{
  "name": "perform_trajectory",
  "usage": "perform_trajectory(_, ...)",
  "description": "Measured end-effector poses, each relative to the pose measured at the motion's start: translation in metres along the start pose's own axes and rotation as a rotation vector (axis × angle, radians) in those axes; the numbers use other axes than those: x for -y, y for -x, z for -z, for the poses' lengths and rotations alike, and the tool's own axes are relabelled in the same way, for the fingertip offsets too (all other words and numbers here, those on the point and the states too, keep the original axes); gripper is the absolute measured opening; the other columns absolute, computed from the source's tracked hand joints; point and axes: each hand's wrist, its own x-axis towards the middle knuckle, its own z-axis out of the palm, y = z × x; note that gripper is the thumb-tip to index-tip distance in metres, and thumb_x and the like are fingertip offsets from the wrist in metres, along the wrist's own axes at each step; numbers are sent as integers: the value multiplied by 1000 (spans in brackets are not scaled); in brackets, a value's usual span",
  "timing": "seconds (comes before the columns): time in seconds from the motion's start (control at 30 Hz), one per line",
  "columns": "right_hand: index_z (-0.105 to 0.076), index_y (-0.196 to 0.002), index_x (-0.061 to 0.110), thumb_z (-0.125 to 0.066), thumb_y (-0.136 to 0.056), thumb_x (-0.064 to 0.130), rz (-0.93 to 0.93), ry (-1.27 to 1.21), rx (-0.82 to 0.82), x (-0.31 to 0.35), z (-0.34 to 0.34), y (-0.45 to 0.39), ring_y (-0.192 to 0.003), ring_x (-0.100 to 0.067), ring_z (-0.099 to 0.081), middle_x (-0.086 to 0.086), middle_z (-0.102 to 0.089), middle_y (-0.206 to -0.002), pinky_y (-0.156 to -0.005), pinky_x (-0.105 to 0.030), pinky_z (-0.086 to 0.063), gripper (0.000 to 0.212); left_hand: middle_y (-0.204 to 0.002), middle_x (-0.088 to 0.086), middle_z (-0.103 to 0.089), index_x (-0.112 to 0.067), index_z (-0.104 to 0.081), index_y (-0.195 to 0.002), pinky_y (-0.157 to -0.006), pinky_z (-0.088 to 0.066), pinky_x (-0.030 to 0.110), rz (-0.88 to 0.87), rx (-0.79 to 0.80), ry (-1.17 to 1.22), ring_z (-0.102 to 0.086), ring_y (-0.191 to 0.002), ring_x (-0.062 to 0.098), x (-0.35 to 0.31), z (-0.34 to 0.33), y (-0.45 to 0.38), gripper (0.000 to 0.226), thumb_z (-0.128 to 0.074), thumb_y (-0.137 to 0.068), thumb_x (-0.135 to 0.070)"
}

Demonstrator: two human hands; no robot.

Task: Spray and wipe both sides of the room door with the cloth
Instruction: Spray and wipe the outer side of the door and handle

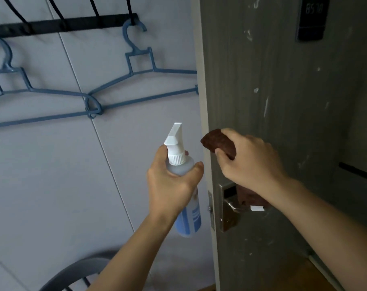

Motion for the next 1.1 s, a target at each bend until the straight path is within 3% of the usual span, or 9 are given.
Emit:
perform_trajectory(0.27,-55,-141,31,-54,-93,55,68,-18,-146,-64,16,-72,-90,-25,-71,3,-74,-101,-71,-29,-49,53,-82,-4,-66,-28,-60,-100,-61,-55,17,-67,-20,57,-68,-72,15,-10,-71,-52,35,-85,-81,-13)
perform_trajectory(0.4,-56,-140,32,-53,-91,58,112,-56,-205,-98,31,-115,-100,-27,-70,2,-75,-109,-82,-38,-58,56,-80,0,-68,-19,-64,-100,-60,-55,20,-88,-66,53,-67,-69,18,-11,-111,-87,32,-87,-79,-11)
perform_trajectory(0.5,-57,-141,31,-58,-93,56,130,-95,-213,-118,49,-142,-103,-24,-69,6,-74,-113,-85,-36,-57,54,-81,0,-67,-20,-65,-103,-60,-57,24,-114,-95,33,-67,-71,19,-18,-136,-107,34,-87,-77,-16)
perform_trajectory(0.67,-60,-133,32,-55,-94,57,176,-165,-335,-148,80,-189,-84,-21,-68,7,-72,-91,-73,-38,-58,46,-75,2,-68,-18,-66,-96,-55,-55,23,-163,-110,-34,-67,-64,19,-43,-166,-141,30,-86,-76,-6)
perform_trajectory(0.73,-61,-130,31,-52,-95,56,191,-186,-375,-160,93,-209,-76,-17,-66,8,-69,-85,-67,-35,-57,44,-74,5,-69,-15,-67,-94,-55,-56,24,-164,-121,-39,-68,-63,20,-57,-176,-156,30,-88,-73,-12)
perform_trajectory(0.83,-61,-131,31,-52,-93,53,207,-213,-400,-177,115,-234,-78,-17,-67,9,-70,-86,-68,-35,-57,45,-77,7,-71,-17,-68,-98,-57,-61,32,-165,-150,-48,-71,-67,25,-80,-191,-178,34,-84,-68,-18)
perform_trajectory(1.1,-55,-138,35,-41,-87,62,248,-272,-482,-233,171,-298,-88,-22,-67,5,-69,-96,-76,-40,-59,60,-81,12,-75,-12,-71,-99,-61,-61,33,-185,-223,-36,-74,-71,30,-145,-232,-221,29,-84,-77,1)
